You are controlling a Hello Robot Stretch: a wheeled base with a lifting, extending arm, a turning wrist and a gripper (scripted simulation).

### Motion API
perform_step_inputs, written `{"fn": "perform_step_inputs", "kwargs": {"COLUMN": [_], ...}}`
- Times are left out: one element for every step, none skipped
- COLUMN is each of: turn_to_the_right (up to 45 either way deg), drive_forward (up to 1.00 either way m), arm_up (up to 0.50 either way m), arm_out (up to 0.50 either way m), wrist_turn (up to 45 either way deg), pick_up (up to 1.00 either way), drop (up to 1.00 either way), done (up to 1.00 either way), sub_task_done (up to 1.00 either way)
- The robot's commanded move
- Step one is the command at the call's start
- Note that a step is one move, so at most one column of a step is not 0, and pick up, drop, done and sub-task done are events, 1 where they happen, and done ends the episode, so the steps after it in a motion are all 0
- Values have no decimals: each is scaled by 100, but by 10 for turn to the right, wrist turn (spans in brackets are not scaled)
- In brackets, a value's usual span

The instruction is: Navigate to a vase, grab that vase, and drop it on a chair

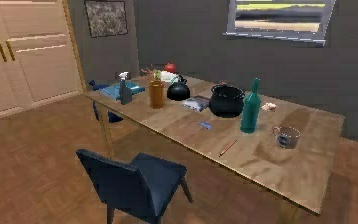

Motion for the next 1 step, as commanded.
{"fn": "perform_step_inputs", "kwargs": {"turn_to_the_right": [300], "drive_forward": [0], "arm_up": [0], "arm_out": [0], "wrist_turn": [0], "pick_up": [0], "drop": [0], "done": [0], "sub_task_done": [0]}}
